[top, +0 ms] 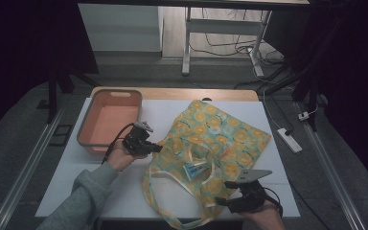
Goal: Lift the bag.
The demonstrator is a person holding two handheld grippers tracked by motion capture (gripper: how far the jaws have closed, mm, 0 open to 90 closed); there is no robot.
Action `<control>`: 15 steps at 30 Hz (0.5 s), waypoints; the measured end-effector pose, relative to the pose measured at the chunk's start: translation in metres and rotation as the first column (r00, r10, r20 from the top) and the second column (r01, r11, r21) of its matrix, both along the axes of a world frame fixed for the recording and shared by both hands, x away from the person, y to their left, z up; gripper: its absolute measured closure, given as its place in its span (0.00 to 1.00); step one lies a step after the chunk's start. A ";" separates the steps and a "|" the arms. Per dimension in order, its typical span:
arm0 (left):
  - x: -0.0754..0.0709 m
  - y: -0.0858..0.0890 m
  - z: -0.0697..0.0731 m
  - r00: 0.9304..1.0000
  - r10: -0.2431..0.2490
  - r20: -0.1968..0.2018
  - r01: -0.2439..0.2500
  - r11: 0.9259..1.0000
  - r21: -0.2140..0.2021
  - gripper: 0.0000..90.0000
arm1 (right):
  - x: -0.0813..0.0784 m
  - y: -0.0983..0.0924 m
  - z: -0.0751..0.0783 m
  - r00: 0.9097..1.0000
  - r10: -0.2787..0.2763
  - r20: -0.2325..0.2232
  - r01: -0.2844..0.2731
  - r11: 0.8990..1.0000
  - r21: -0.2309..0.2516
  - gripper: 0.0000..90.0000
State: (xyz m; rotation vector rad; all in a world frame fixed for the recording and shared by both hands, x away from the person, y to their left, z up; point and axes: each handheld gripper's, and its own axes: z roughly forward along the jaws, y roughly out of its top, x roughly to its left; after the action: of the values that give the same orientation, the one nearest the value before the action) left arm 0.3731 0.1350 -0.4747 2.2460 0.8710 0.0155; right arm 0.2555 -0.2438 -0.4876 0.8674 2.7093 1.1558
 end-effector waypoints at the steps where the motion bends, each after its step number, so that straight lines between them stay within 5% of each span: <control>1: 0.000 0.000 0.000 1.000 -0.001 0.000 0.001 1.000 0.000 0.98 | -0.001 0.003 -0.003 1.000 0.010 -0.008 -0.010 1.000 -0.010 0.32; 5: 0.000 0.000 0.000 1.000 -0.001 -0.002 0.001 1.000 0.000 0.98 | -0.003 0.025 -0.024 0.998 0.054 -0.044 -0.059 0.991 -0.121 0.29; 7: 0.000 0.000 0.000 1.000 -0.002 -0.003 0.002 1.000 0.001 0.98 | -0.003 0.027 -0.027 0.998 0.051 -0.040 -0.056 0.989 -0.136 0.30; 11: 0.000 0.001 0.000 1.000 -0.004 -0.007 0.004 1.000 0.000 0.98 | -0.004 0.033 -0.027 0.999 -0.003 0.048 0.012 0.981 -0.195 0.62; 12: 0.000 0.001 0.000 1.000 -0.005 -0.008 0.005 1.000 0.001 0.98 | -0.004 0.033 -0.027 0.999 -0.003 0.048 0.012 0.981 -0.195 0.62; 13: 0.000 0.001 0.000 1.000 -0.005 -0.007 0.005 1.000 0.002 0.98 | -0.004 0.032 -0.027 0.997 -0.011 0.080 0.028 0.977 -0.212 0.79; 15: 0.000 0.001 0.000 1.000 -0.006 -0.009 0.006 1.000 0.000 0.98 | -0.003 0.032 -0.026 0.997 -0.021 0.076 0.037 0.977 -0.211 0.86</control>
State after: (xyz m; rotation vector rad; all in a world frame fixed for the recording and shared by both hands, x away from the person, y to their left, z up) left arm 0.3727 0.1360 -0.4749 2.2505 0.8688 0.0028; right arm 0.2523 -0.2122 -0.5139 0.8134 2.6874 0.8547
